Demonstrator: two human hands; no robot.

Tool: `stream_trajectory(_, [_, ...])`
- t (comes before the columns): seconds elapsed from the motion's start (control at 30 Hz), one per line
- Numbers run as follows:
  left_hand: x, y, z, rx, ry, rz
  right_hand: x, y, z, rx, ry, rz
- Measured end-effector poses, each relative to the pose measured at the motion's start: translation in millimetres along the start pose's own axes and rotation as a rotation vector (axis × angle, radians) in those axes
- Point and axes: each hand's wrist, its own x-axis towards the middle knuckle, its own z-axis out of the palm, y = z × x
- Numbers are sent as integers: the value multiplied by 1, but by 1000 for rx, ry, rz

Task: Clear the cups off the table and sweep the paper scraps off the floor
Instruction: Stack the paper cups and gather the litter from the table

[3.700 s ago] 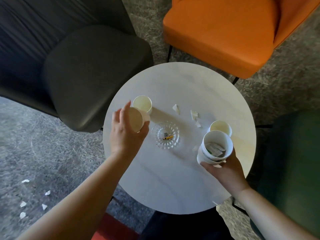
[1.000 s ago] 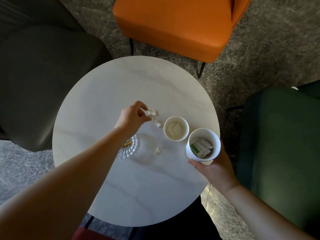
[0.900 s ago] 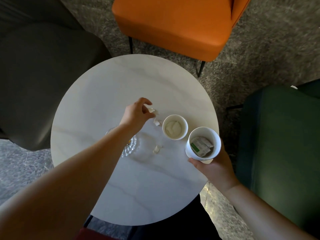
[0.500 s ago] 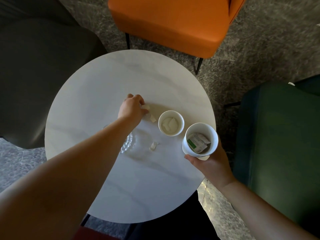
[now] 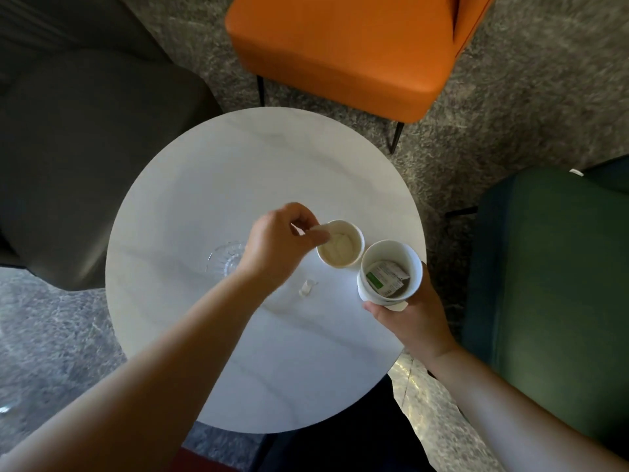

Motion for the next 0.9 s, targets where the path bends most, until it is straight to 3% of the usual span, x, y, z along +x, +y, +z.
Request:
stream_trajectory(0.13, [0,-4,10,34,-34,64,1,2,-1,-35,-14,-19])
stream_trajectory(0.23, [6,-19,4,-68,97,23,1,3,-2,-28,-18,-15])
stream_trajectory(0.3, [10,-36,2,-12,179,-40,1,2,-4,17,-6,9])
stream_trajectory(0.5, [31,-64,24,283,4,8,0,-3,-9,92,39,0])
stream_trajectory(0.73, [52,-61,41,482,-3,48,-3,1,-15,95,27,-25])
stream_trajectory(0.9, [48,-59,38,483,-11,1,-4,1,-16,106,39,-29])
